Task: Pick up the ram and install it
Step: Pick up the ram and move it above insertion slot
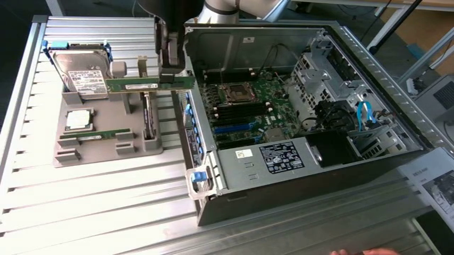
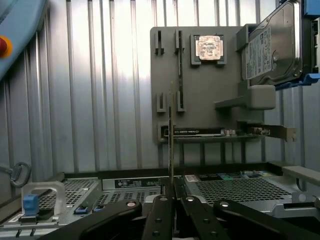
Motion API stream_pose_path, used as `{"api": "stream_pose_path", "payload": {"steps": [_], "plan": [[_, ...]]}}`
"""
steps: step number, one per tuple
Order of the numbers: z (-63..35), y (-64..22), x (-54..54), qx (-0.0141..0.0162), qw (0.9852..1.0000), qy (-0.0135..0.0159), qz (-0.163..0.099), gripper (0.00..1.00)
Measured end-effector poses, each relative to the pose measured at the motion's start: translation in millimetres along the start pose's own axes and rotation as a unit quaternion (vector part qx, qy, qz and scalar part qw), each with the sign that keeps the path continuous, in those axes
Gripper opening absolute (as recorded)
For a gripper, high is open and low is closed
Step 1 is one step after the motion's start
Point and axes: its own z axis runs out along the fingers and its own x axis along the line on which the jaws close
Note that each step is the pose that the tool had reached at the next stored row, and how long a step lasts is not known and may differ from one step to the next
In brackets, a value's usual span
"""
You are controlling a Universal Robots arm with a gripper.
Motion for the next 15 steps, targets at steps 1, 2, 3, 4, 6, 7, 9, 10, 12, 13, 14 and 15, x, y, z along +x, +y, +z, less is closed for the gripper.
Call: {"api": "stream_pose_path", "payload": {"steps": [1, 2, 3, 4, 6, 7, 9, 10, 12, 13, 14, 15], "plan": [[-0.1, -2.1, -0.1, 0.0, 1.0, 0.0, 0.0, 0.12], [-0.2, -3.9, -0.2, 0.0, 1.0, 0.0, 0.0, 0.12], [-0.3, -5.9, -0.3, 0.0, 1.0, 0.0, 0.0, 0.12], [-0.3, -7.9, -0.3, 0.0, 1.0, 0.0, 0.0, 0.12], [-0.5, -12.2, -0.5, -0.0001, 1.0, 0.0, 0.0, 0.12], [-0.6, -14.0, -0.6, -0.0001, 1.0, 0.0, 0.0, 0.12], [-0.8, -18.4, -0.8, -0.0001, 1.0, 0.0, 0.0, 0.12], [-0.9, -20.7, -0.9, -0.0001, 1.0, 0.0, 0.0, 0.12], [-1.1, -25.1, -1.1, -0.0001, 1.0, 0.0, 0.0, 0.12], [-1.2, -27.8, -1.2, -0.0002, 1.0, 0.0, 0.0, 0.12], [-1.3, -30.1, -1.3, -0.0002, 1.0, 0.0, 0.0, 0.12], [-1.4, -32.3, -1.4, -0.0002, 1.0, 0.0, 0.0, 0.12]]}}
